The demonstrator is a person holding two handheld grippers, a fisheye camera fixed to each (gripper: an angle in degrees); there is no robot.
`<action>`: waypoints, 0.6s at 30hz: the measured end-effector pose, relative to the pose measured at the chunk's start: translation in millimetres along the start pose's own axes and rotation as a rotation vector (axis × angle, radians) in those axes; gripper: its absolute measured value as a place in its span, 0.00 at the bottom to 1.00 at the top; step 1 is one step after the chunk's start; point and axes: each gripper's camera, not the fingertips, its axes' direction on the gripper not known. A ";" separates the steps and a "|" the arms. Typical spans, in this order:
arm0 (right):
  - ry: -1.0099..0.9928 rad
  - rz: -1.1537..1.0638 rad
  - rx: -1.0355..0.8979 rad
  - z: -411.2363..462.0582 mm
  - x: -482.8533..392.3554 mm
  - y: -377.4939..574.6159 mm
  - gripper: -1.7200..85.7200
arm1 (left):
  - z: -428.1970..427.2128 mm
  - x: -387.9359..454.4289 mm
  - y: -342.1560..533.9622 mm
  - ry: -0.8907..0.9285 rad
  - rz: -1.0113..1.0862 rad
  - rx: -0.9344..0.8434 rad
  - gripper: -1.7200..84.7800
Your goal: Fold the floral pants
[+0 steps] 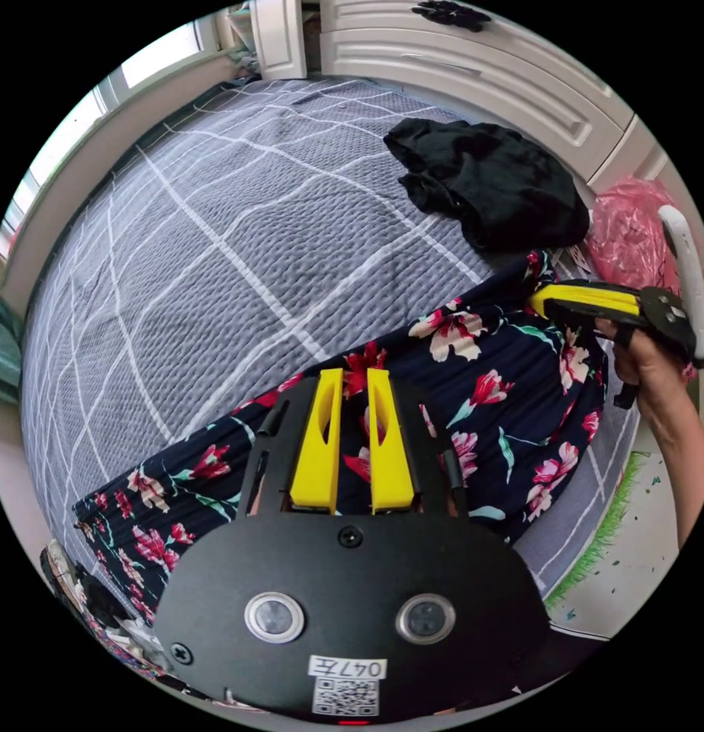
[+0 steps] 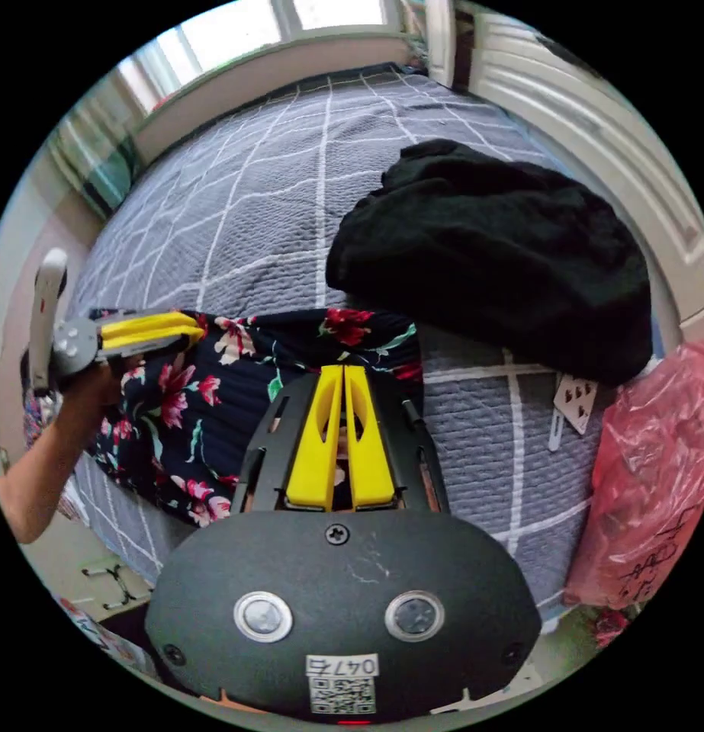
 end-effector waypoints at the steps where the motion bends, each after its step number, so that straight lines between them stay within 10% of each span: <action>1: -0.109 0.076 0.004 0.9 17.5 2.9 0.02 | -1.3 0.7 0.2 -0.001 -0.003 0.000 0.09; 18: -0.002 0.049 -0.041 -41.8 -15.4 129.2 0.05 | -36.0 54.1 107.9 -0.043 -0.112 -0.026 0.06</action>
